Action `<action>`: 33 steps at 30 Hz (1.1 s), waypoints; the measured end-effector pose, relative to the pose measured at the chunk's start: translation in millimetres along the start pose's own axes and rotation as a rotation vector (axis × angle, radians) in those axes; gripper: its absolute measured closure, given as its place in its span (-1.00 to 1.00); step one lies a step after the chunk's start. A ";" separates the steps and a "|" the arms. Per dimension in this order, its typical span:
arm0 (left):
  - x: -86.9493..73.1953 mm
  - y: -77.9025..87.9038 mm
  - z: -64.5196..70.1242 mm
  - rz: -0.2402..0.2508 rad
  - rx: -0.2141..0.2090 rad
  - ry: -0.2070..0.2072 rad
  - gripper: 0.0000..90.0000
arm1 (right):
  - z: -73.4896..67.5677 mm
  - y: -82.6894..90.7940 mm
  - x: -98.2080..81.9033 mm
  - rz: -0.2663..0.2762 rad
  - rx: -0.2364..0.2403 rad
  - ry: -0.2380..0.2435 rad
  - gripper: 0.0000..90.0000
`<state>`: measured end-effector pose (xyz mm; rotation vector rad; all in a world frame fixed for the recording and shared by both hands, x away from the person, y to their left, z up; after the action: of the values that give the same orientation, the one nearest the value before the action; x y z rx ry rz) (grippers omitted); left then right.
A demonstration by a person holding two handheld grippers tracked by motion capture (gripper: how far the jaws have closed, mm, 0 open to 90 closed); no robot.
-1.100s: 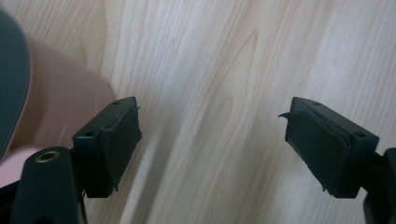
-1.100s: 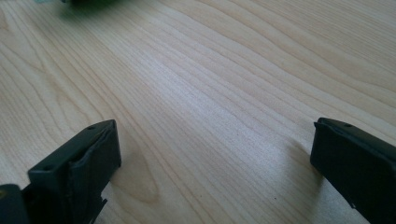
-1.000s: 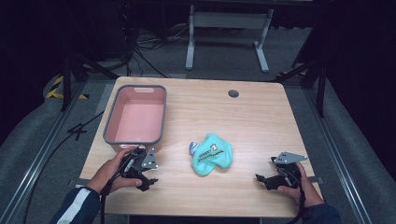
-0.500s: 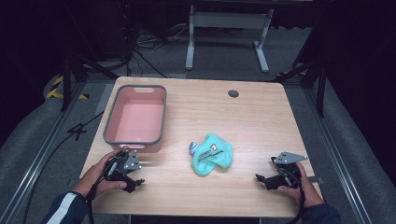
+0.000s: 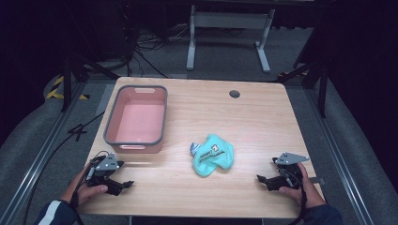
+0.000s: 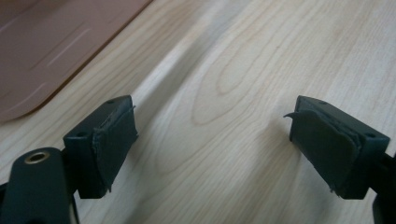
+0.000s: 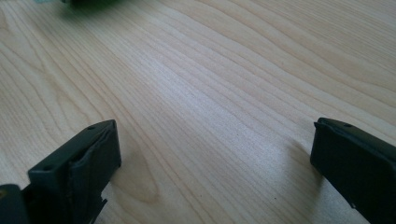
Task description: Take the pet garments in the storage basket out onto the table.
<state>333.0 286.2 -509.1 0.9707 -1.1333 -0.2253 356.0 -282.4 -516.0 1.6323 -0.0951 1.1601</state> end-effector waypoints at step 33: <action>-6.6 2.4 0.4 0.040 0.023 0.026 -0.69 | -0.2 0.5 -0.5 0.001 -0.002 -0.001 -0.96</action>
<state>329.0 291.3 -511.7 0.9678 -1.1327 -0.1672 355.3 -282.7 -516.0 1.6318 -0.0977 1.1593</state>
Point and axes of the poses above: each handheld gripper's, and its own axes: y roughly backward along the jaws, x roughly out of its top, z roughly to its right, the point moved 4 cm from there along -y, roughly forward along the jaws, and after that the axes turned 5 degrees about -x, right-handed, at the moved point
